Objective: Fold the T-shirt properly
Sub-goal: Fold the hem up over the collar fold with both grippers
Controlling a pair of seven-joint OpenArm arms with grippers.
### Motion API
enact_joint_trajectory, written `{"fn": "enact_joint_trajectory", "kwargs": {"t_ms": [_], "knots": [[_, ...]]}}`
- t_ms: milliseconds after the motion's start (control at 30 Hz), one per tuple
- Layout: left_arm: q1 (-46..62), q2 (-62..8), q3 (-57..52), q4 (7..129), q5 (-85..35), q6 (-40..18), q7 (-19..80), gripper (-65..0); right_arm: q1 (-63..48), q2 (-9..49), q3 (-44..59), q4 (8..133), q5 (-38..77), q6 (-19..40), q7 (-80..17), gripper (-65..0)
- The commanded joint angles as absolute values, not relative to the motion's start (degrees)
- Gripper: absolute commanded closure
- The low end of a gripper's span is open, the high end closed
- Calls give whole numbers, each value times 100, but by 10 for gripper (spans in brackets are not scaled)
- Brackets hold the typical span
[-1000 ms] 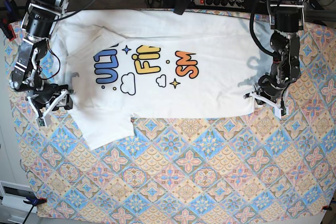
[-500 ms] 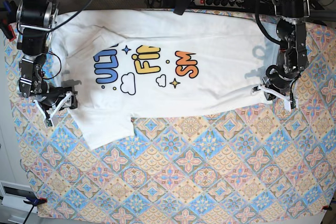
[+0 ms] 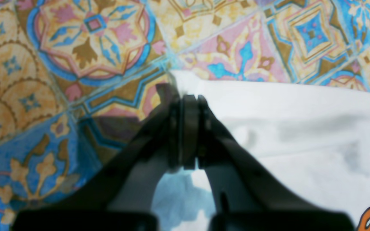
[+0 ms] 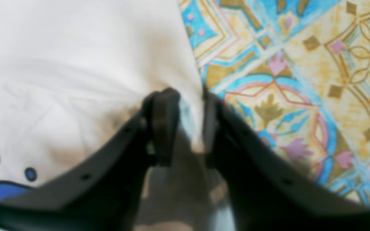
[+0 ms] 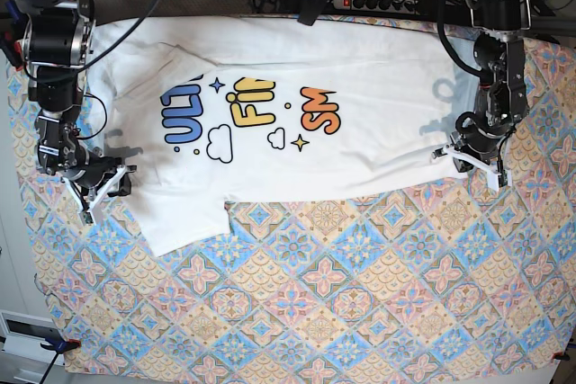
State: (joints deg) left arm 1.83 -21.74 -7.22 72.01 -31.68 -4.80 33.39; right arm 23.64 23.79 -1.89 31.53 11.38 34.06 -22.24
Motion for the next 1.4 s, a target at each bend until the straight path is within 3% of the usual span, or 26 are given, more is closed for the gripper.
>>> {"fn": "enact_joint_trajectory", "kwargs": {"t_ms": [0, 167, 300, 933, 1367], "knots": [[101, -2255, -752, 7292, -3196, -505, 3231, 0, 2466, 2475, -198, 3204, 1156, 3433, -2229, -62], [75, -2255, -760, 7292, -3196, -505, 3231, 0, 2457, 2484, -136, 3248, 1182, 4000, -2255, -6], [119, -2255, -760, 7600, -3196, -505, 3222, 0, 2378, 2492, 295, 3530, 1165, 4000, -2264, -7], [1719, -2229, -1684, 9314, -3196, -505, 3222, 0, -92, 2598, 1534, 7705, 1297, 4000, -3618, -7], [2615, -2229, -1938, 9516, -3196, -505, 3222, 0, -1736, 2598, 1868, 8945, 1868, 4000, -3618, -7]]}}
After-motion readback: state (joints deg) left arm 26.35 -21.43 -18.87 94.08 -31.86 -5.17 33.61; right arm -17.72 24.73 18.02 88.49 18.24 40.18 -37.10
